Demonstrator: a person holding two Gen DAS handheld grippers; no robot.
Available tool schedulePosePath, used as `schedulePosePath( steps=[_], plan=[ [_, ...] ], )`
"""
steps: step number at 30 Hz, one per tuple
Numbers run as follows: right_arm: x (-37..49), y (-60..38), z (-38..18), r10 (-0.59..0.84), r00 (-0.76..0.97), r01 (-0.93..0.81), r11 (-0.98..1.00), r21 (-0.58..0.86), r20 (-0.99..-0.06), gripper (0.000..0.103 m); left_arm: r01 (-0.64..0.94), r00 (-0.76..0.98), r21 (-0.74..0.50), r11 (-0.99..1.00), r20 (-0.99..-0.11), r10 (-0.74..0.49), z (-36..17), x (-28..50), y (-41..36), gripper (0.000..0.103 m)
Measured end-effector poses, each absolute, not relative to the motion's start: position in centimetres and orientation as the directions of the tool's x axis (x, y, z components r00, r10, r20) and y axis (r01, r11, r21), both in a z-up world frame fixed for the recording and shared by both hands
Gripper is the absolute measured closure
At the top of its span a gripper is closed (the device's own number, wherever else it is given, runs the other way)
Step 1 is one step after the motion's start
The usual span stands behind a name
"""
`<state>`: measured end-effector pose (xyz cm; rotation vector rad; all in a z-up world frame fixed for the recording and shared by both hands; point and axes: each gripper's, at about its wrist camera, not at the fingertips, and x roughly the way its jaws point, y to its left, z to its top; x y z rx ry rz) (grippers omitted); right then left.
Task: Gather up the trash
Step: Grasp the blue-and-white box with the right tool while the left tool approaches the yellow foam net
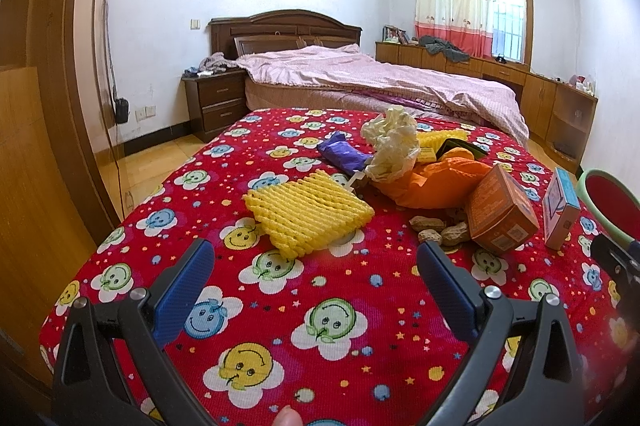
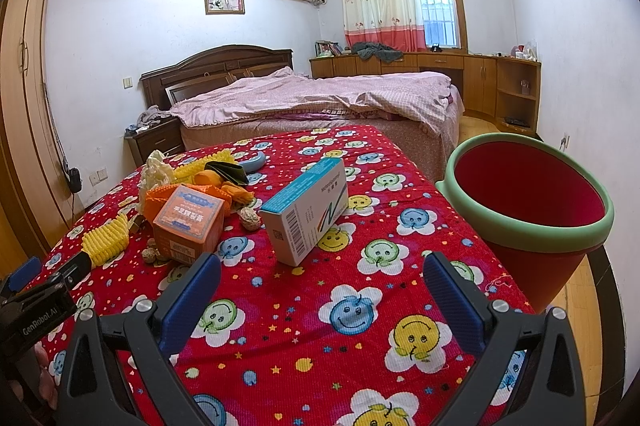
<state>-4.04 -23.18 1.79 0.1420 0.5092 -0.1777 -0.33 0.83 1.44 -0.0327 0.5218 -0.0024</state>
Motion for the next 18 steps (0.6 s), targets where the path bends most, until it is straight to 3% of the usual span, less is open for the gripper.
schedulePosePath(
  steps=[6,18],
  plan=[
    [-3.7,-23.8,1.9,-0.080,0.850,0.181,0.973,0.145,-0.521,0.000,0.018,0.835,-0.077,0.997,-0.548,-0.057,1.8,1.3,1.9,0.003],
    [-1.6,-24.5,3.4,-0.076,0.807,0.197,0.970,0.145,-0.586,0.000,0.053,0.733,-0.017,0.998,-0.678,-0.050,2.1,7.6,2.0,0.003]
  ],
)
